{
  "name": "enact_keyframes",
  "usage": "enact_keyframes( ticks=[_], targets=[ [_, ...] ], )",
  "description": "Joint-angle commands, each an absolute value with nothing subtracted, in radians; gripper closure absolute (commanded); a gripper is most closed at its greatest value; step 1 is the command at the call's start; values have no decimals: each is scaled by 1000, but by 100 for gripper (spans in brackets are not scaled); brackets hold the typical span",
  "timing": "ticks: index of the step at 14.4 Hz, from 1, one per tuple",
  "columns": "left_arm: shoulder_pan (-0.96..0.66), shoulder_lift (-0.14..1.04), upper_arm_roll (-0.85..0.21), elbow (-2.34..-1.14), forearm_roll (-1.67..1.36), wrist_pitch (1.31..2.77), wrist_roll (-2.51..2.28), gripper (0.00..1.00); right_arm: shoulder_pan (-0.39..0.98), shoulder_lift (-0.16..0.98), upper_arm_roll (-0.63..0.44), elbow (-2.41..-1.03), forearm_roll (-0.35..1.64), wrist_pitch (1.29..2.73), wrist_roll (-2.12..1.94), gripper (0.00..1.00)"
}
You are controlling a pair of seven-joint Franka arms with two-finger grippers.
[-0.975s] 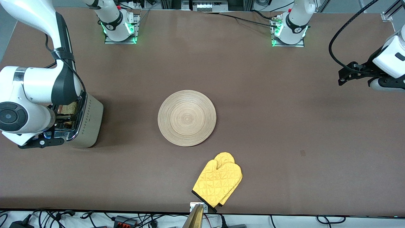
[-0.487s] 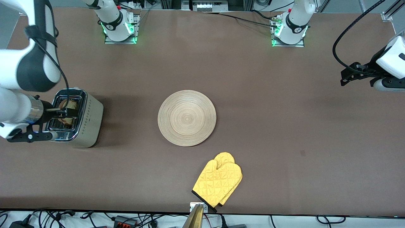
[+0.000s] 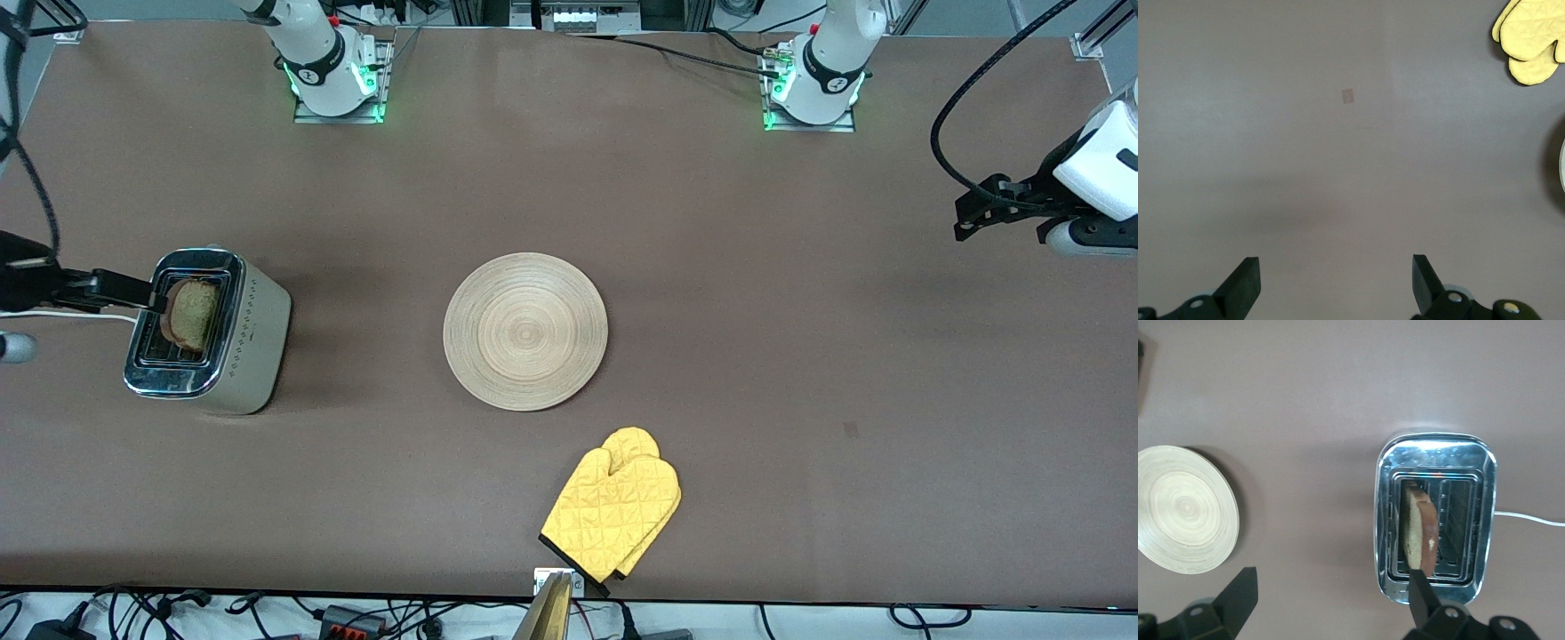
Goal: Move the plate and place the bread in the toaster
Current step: 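Open the right gripper and raise it away from the toaster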
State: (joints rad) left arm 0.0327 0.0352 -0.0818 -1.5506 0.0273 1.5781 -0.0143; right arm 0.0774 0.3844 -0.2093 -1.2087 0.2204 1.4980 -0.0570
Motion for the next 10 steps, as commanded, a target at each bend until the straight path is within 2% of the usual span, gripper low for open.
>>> enact_keyframes(
  ticks=[1, 3, 5, 6, 7, 9, 10],
  targets=[
    [40, 44, -86, -1528, 14, 1560, -12, 0, 40, 373, -198, -1187, 232, 1467, -61, 0],
    [41, 44, -84, -1528, 14, 1559, -11, 0, 35, 371, -202, -1186, 184, 1392, -60, 0],
    [41, 44, -81, -1528, 12, 1559, -11, 0, 46, 321, -198, -1187, 115, 1321, -52, 0],
    [41, 44, -80, -1528, 12, 1557, -9, 0, 46, 278, -193, -1224, 98, 1327, -45, 0],
    [41, 44, -80, -1528, 12, 1557, -9, 0, 38, 214, -181, -1330, 80, 1382, -44, 0],
    [41, 44, -80, -1532, 12, 1554, -11, 0, -108, 77, 5, -1530, 43, 1562, -60, 0],
    [41, 44, -80, -1532, 6, 1552, -9, 0, -223, 57, 123, -1557, 43, 1566, -60, 0]
  ],
)
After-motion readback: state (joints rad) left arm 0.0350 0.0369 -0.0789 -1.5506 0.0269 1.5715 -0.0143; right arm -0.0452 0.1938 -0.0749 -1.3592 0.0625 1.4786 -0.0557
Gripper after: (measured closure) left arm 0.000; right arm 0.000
